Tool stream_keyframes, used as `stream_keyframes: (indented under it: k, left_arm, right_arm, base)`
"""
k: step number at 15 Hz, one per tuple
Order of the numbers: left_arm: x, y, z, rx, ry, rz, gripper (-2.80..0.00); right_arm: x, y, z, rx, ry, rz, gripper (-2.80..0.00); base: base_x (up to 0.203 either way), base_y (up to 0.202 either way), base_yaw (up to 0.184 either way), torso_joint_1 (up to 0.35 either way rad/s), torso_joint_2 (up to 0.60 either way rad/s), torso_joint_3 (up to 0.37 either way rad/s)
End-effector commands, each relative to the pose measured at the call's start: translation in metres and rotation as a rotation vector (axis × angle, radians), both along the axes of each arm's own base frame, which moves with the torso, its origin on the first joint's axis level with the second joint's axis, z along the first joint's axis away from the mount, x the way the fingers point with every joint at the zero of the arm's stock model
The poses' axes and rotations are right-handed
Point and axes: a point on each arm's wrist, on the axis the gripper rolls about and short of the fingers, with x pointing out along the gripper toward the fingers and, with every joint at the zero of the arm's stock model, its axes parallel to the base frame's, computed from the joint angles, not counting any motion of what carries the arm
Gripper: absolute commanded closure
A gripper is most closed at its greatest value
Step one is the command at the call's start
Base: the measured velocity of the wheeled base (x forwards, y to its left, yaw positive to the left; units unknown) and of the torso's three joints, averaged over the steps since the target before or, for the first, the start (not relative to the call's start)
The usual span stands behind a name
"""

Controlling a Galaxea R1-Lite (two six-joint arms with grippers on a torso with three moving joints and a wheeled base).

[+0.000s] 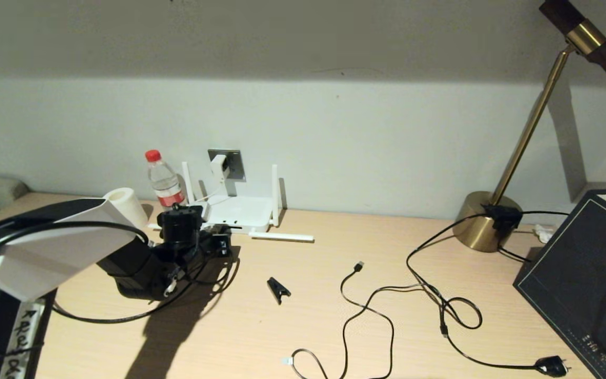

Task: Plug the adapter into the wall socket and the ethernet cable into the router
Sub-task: Plug cable into router interface

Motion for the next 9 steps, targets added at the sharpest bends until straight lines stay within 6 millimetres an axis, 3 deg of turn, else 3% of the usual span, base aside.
stream_keyframes:
  k: [1,9]
  left_arm:
    - [0.0002,0.0006,-0.0003,0.000,-0.002,0.002,0.00]
    - [0.0046,0.0017,-0.0054,-0.003,0.002,-0.003,0.00]
  right_arm:
    - [0.0028,0.0000,-0.0097,-0.001,0.035,0.001,0.00]
    - [0.0028,0.0000,-0.0097,0.000,0.035,0.001,0.00]
  base:
    - [0.000,0.000,0.000,0.000,0.00,0.000]
    - [0.000,0.000,0.000,0.000,0.00,0.000]
